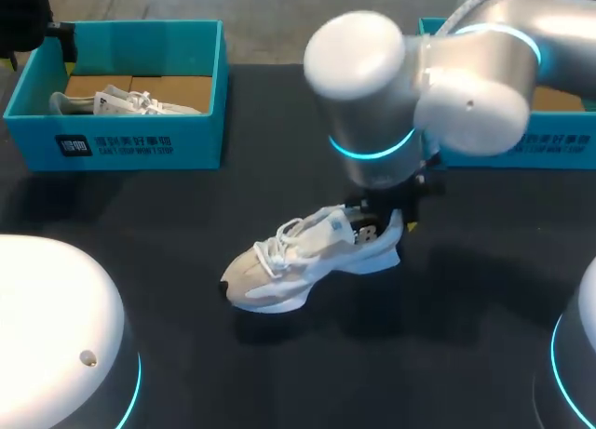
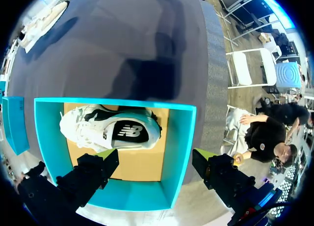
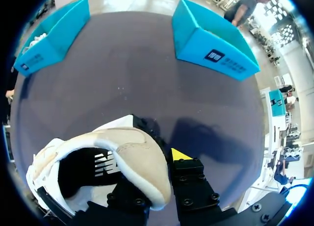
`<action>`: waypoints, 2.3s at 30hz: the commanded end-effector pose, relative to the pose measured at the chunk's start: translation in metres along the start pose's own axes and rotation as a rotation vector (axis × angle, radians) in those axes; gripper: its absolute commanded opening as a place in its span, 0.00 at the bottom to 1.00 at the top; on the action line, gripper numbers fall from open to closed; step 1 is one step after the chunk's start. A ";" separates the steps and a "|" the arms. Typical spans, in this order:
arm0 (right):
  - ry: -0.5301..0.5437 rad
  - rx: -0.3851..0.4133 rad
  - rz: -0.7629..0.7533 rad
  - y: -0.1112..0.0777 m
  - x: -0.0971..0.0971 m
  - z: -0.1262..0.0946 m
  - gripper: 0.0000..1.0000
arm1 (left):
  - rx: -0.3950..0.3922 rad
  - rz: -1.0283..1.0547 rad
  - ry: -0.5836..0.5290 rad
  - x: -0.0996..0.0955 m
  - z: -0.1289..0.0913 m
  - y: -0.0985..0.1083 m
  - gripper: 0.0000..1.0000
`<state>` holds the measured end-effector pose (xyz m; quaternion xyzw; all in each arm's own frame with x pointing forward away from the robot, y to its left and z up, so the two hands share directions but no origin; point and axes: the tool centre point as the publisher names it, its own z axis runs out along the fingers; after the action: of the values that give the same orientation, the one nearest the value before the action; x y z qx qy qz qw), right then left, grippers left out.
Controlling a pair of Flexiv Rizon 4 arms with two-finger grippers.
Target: Take the shoe out of the shoebox, open the shoe tongue, remove and reinsert the insole, then place the shoe into the shoebox
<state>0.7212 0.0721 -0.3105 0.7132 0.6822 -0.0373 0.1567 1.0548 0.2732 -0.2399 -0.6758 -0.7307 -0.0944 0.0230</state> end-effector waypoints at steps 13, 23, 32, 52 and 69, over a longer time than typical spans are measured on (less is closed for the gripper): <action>-0.065 0.009 0.007 -0.002 0.030 0.065 0.00 | -0.002 0.000 0.000 0.000 0.000 -0.001 1.00; -0.059 0.032 0.026 0.000 0.030 0.078 0.00 | -0.002 0.000 0.000 0.000 0.000 -0.001 1.00; -0.049 0.029 0.043 -0.004 0.024 0.070 0.52 | -0.002 0.000 0.000 0.000 0.000 -0.001 1.00; 0.082 -0.040 -0.071 -0.007 0.012 -0.011 1.00 | -0.002 0.000 0.000 0.000 0.000 -0.001 1.00; 0.188 -0.151 -0.375 -0.002 -0.005 -0.035 1.00 | -0.002 0.000 0.000 0.000 0.000 -0.001 1.00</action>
<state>0.7156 0.0844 -0.2761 0.5624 0.8106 0.0272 0.1607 1.0548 0.2732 -0.2399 -0.6758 -0.7307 -0.0944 0.0230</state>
